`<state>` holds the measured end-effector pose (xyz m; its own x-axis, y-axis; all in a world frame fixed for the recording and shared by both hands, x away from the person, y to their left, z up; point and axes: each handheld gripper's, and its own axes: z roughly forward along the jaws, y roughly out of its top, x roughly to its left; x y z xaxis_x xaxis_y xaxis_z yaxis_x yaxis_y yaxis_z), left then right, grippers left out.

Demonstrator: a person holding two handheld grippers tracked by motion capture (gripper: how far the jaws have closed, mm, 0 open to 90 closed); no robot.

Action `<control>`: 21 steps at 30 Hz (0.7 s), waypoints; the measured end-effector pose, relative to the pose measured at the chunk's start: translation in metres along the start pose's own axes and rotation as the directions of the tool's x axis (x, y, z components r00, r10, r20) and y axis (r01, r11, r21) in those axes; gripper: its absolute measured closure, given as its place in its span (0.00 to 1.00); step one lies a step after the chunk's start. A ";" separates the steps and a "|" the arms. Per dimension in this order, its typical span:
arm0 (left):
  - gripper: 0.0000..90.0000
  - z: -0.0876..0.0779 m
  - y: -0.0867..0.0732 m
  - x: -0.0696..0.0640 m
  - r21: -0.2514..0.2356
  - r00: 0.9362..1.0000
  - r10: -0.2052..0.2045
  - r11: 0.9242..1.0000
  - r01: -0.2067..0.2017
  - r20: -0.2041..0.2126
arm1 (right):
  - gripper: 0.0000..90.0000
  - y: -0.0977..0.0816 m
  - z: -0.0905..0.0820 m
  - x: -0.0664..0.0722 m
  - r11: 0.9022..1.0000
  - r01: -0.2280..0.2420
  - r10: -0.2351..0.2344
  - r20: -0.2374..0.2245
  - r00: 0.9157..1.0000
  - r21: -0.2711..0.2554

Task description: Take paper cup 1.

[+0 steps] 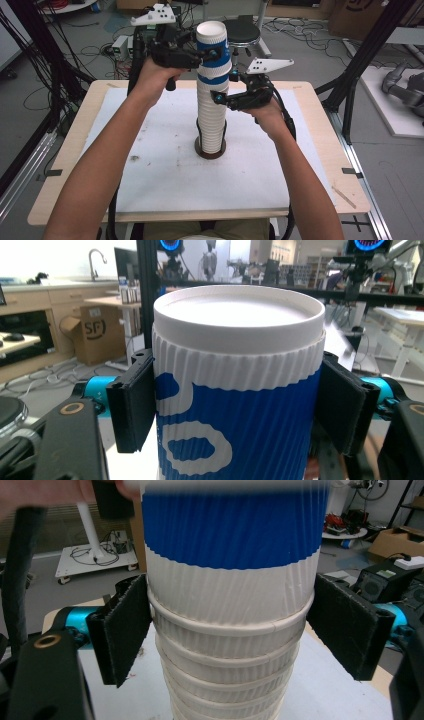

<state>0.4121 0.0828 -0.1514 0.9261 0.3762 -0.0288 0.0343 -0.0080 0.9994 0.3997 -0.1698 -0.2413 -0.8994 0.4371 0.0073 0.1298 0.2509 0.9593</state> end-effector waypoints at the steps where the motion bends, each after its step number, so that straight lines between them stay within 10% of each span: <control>1: 0.29 -0.002 0.005 0.000 -0.006 1.000 0.004 1.000 -0.004 -0.003 | 0.21 0.000 0.000 0.000 1.000 0.002 -0.002 -0.001 1.000 0.002; 13: 0.29 -0.045 0.043 0.003 -0.150 0.999 -0.011 0.989 0.005 -0.039 | 0.21 0.000 -0.001 -0.001 1.000 -0.003 0.003 -0.004 1.000 0.002; 21: 0.29 -0.085 0.035 0.012 -0.127 0.994 0.007 0.992 -0.021 -0.108 | 0.20 -0.001 -0.001 -0.002 1.000 -0.011 0.011 -0.003 1.000 0.003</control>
<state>0.3925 0.1653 -0.1155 0.8801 0.4743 -0.0194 -0.0331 0.1020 0.9942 0.4005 -0.1718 -0.2416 -0.8993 0.4370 0.0190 0.1411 0.2486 0.9583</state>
